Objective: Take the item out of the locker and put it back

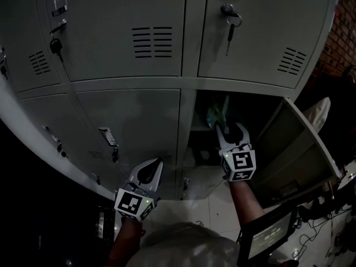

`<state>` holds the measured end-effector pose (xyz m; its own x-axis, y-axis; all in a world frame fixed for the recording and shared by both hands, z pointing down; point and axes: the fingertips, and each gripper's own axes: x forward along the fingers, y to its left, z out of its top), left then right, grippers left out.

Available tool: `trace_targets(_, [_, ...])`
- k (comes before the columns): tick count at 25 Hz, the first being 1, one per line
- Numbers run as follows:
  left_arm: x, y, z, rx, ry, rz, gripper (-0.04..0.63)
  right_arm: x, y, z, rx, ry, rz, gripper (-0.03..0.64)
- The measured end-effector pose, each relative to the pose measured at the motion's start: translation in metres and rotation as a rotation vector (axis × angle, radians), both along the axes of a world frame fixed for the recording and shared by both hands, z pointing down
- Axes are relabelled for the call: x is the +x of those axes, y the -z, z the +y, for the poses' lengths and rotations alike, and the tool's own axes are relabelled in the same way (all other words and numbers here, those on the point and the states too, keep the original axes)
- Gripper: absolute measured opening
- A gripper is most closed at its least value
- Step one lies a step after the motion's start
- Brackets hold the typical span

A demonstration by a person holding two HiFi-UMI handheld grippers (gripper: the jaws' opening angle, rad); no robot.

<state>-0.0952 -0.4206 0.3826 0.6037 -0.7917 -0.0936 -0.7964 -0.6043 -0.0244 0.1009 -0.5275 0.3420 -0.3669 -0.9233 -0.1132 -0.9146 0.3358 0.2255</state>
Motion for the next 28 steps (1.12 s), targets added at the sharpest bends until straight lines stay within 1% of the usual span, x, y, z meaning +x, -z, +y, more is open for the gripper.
trace_targets(3, [-0.002, 0.0, -0.001, -0.005, -0.006, 0.008, 0.003, 0.005, 0.013, 0.012, 0.047, 0.0, -0.043, 0.175])
trace_targets(6, [-0.002, -0.003, 0.003, -0.013, -0.029, 0.008, 0.003, 0.009, 0.034, 0.044, 0.126, -0.011, -0.092, 0.175])
trace_targets(7, [-0.003, -0.005, 0.005, -0.015, -0.036, 0.007, 0.003, 0.008, 0.038, 0.055, 0.138, -0.008, -0.096, 0.148])
trace_targets(8, [-0.005, -0.008, 0.006, -0.015, -0.042, 0.007, 0.003, 0.005, 0.039, 0.065, 0.141, -0.006, -0.091, 0.082])
trace_targets(9, [-0.006, -0.009, 0.009, -0.018, -0.045, 0.009, 0.003, 0.002, 0.037, 0.075, 0.135, -0.006, -0.079, 0.002])
trace_targets(12, [-0.007, -0.008, 0.028, -0.036, -0.065, 0.016, 0.003, -0.007, 0.02, 0.107, 0.09, -0.02, -0.041, 0.002])
trace_targets(14, [-0.004, -0.013, 0.048, -0.045, -0.094, 0.009, 0.003, -0.014, 0.009, 0.132, 0.062, -0.023, -0.037, 0.002])
trace_targets(18, [0.004, -0.017, 0.096, -0.03, -0.114, -0.004, 0.003, -0.03, -0.003, 0.185, 0.047, 0.016, -0.04, 0.002])
trace_targets(23, [0.018, -0.023, 0.172, -0.024, -0.089, 0.0, 0.003, -0.033, -0.018, 0.266, 0.032, 0.088, -0.057, 0.002])
trace_targets(28, [0.033, -0.043, 0.247, -0.063, -0.051, 0.003, 0.003, -0.022, -0.046, 0.346, -0.043, 0.123, -0.078, 0.002])
